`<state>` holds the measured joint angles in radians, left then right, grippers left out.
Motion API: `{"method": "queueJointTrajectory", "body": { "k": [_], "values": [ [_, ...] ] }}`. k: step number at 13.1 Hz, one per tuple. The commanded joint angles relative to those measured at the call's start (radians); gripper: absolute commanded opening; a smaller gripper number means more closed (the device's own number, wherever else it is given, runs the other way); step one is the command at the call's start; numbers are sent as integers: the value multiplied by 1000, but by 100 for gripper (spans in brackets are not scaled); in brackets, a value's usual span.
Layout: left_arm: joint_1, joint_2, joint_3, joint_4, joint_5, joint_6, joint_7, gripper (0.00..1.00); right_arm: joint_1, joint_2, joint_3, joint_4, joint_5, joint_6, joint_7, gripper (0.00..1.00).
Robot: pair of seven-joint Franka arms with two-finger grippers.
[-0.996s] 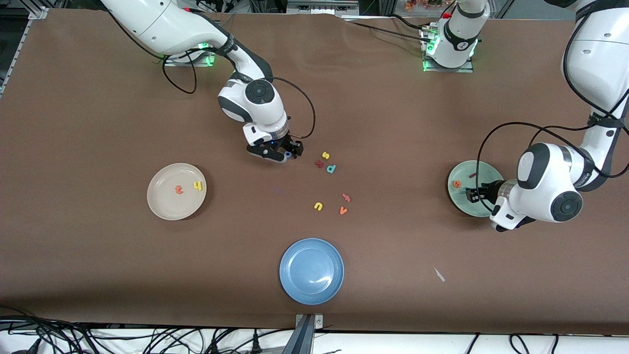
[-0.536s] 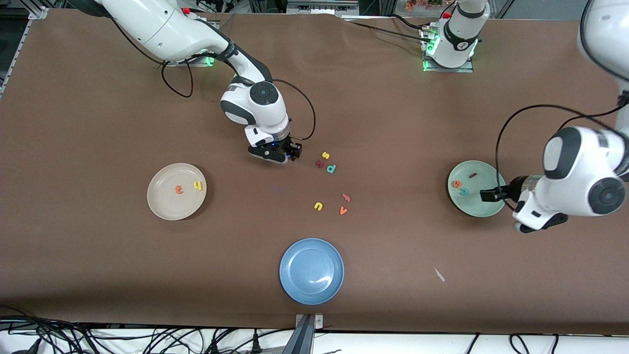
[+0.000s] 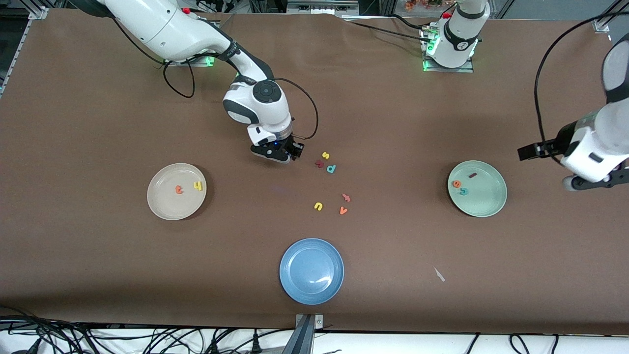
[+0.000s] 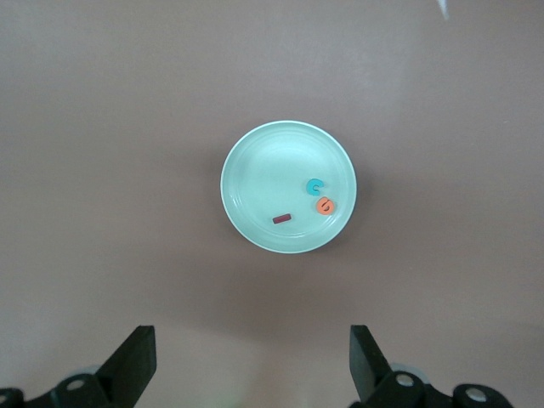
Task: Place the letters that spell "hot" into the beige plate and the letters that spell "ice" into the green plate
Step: 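Grasp the blue o with the right gripper while the left gripper returns to rest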
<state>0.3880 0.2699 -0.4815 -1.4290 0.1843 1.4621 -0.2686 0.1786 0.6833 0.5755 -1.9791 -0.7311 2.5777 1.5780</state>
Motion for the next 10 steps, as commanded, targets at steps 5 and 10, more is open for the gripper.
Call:
{"method": "queueJointTrajectory", "body": {
  "k": [5, 10],
  "values": [
    [-44, 26, 36, 42, -22, -25, 72, 100, 16, 27, -11, 26, -43, -2, 34, 19],
    [-305, 8, 405, 65, -220, -20, 153, 97, -71, -92, -33, 10, -30, -27, -103, 10]
  ]
}}
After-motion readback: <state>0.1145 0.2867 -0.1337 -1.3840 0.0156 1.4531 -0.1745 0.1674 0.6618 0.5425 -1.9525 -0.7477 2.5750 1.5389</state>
